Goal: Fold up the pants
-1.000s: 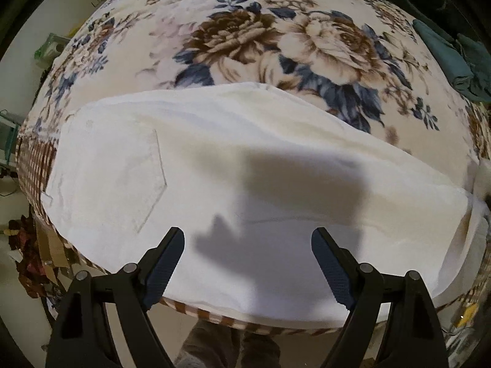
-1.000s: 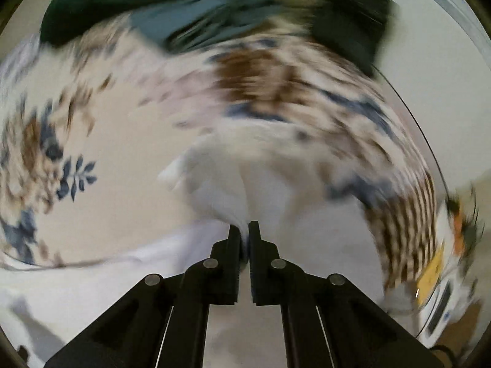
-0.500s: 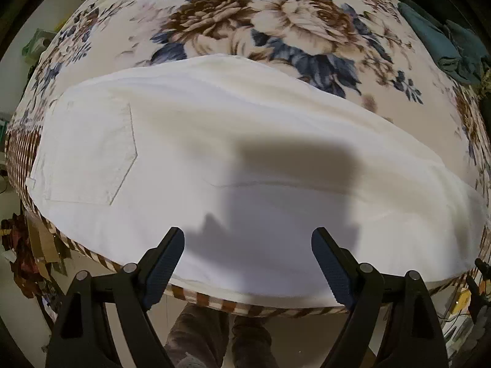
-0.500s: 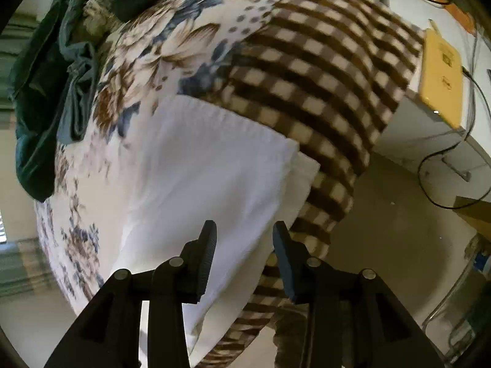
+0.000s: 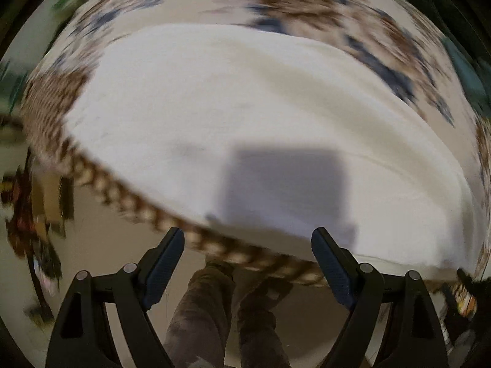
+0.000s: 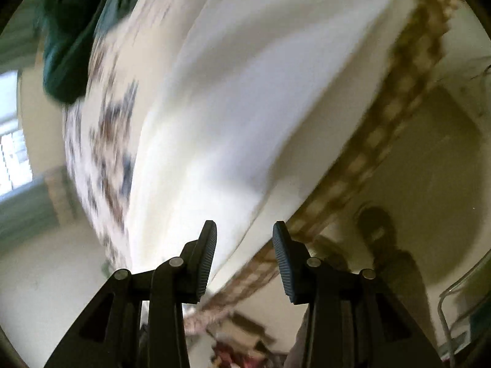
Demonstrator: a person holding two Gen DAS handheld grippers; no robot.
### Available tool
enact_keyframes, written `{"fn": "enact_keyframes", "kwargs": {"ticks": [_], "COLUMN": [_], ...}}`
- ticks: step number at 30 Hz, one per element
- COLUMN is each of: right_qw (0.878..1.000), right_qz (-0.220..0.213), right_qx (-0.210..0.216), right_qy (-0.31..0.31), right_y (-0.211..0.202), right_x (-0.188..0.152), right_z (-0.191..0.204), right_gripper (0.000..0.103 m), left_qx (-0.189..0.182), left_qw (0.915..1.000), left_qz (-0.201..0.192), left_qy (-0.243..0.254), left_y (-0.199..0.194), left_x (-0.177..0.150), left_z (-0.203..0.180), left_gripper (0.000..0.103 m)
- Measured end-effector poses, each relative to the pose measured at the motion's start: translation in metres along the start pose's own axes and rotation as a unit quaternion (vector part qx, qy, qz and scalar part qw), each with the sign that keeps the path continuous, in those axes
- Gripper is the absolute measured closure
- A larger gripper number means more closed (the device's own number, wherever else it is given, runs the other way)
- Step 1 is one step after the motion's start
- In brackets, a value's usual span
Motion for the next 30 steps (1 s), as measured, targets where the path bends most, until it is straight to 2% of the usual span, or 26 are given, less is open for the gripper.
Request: {"fn": "enact_keyframes", "kwargs": {"ticks": [3,5,7,10,12,14,15,16,17,19,20,21,23,25,28,30], "right_qw": [0.999,0.998,0.998,0.997,0.998,0.998,0.999,0.999,0.999,0.998,0.998,0.998,0.997,0.996,0.995,0.994], "right_qz": [0.037,0.056,0.065,0.068,0.063,0.049,0.043,0.038,0.026,0.005,-0.004,-0.013,-0.027,-0.035,-0.035,-0.026], "right_qx": [0.001,-0.001,-0.001,-0.015,-0.017,-0.024,-0.025,-0.025,-0.030,-0.056,-0.063,-0.067,-0.073,-0.078,-0.087,-0.099], "right_qy": [-0.017,-0.019,-0.020,-0.017,-0.006,0.001,0.003,0.004,0.007,0.006,0.006,0.008,-0.004,-0.016,-0.034,-0.040], "right_y": [0.043,0.068,0.087,0.117,0.134,0.149,0.157,0.159,0.165,0.167,0.167,0.165,0.157,0.148,0.142,0.143], "right_x": [-0.037,-0.055,-0.070,-0.098,-0.112,-0.124,-0.128,-0.128,-0.133,-0.131,-0.135,-0.140,-0.150,-0.152,-0.164,-0.166], "right_z": [0.029,0.045,0.059,0.074,0.081,0.086,0.089,0.089,0.091,0.093,0.094,0.094,0.097,0.105,0.113,0.111], "right_gripper": [0.062,0.062,0.062,0.062,0.062,0.062,0.062,0.063,0.064,0.089,0.092,0.100,0.100,0.100,0.100,0.101], "left_qx": [0.009,-0.001,-0.020,-0.068,-0.089,-0.111,-0.123,-0.128,-0.143,-0.159,-0.161,-0.163,-0.170,-0.183,-0.194,-0.186], "left_qw": [0.9981,0.9948,0.9904,0.9781,0.9711,0.9634,0.9589,0.9563,0.9522,0.9476,0.9487,0.9508,0.9536,0.9524,0.9519,0.9552], "left_qz": [-0.012,-0.022,-0.028,-0.035,-0.031,-0.023,-0.018,-0.016,-0.010,-0.016,-0.023,-0.033,-0.052,-0.062,-0.065,-0.055], "left_qy": [-0.060,-0.099,-0.134,-0.194,-0.219,-0.243,-0.255,-0.262,-0.270,-0.276,-0.272,-0.262,-0.243,-0.236,-0.228,-0.223], "left_y": [-0.004,-0.003,0.001,0.015,0.026,0.040,0.047,0.052,0.058,0.061,0.056,0.052,0.039,0.028,0.022,0.031], "left_x": [0.011,0.024,0.038,0.060,0.070,0.078,0.081,0.082,0.084,0.085,0.083,0.081,0.083,0.082,0.084,0.086], "left_z": [0.057,0.094,0.127,0.179,0.200,0.218,0.227,0.231,0.237,0.240,0.236,0.235,0.235,0.237,0.248,0.253], "left_gripper": [0.019,0.019,0.019,0.019,0.020,0.027,0.044,0.070,0.074,0.081,0.083,0.086,0.089,0.089,0.089,0.089]}}
Point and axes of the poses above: each gripper's, at about its wrist camera, not at the fingertips, and y roughly the way its jaws point, z to its left, x to its top, the point moved 2 cm from there along y, roughly the way its jaws point, and after that the axes turned 2 degrees about -z, right-handed, at the moved point
